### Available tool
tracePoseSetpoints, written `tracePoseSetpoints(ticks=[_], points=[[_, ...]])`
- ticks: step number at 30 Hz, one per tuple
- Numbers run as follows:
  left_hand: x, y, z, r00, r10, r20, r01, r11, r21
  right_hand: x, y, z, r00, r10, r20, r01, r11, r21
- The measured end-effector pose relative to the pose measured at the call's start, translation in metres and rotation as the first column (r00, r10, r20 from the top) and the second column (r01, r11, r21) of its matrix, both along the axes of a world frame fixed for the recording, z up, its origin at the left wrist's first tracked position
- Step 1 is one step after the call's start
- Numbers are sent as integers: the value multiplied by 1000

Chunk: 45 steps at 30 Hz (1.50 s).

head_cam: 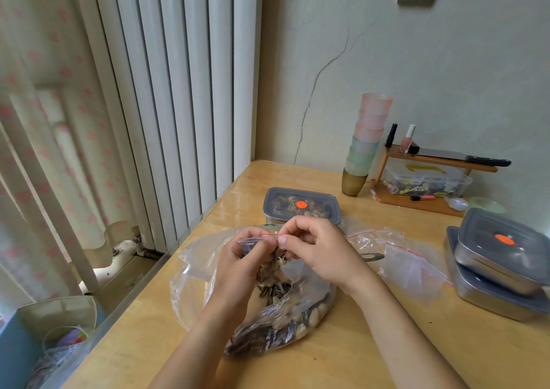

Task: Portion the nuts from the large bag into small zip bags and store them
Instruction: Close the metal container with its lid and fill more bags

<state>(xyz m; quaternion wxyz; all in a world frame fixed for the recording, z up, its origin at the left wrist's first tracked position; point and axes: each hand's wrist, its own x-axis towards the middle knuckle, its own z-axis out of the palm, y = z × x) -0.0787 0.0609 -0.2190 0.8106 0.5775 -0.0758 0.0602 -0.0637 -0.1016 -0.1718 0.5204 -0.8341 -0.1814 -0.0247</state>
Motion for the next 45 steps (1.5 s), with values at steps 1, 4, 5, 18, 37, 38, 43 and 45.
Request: tracePoseSetpoints(ticks=[1,4,5,18,37,38,43,45], points=[[0,1,0,1000,-8,-3,8,1000,-2,-1,-1,1,1000,10,-6,-10,1000,5],[1,1,0,999,-31,-19,31,1000,1,-1,-2,2,1000,24,-10,-24,1000,0],[1,2,0,999,-32,-19,32,999,3,-1,-1,1,1000,21,-4,-21,1000,-8],[1,0,0,998,-40,-52,43,998,51,3,-4,-1,993,-99,70,102,993,-52],[-2,-1,3,998,44,-42,-41,996,84,6,-7,-5,995,-75,-69,77,997,27],[-2,-1,2,999,38,-23,-35,994,104,5,-5,-4,997,-51,-63,53,998,32],[-2,-4,1,1000,11,20,-14,988,153,5,-4,-4,998,-56,33,57,998,-14],[-3,-4,1,1000,1,4,-2,990,140,6,-6,-4,997,-76,26,76,997,8]])
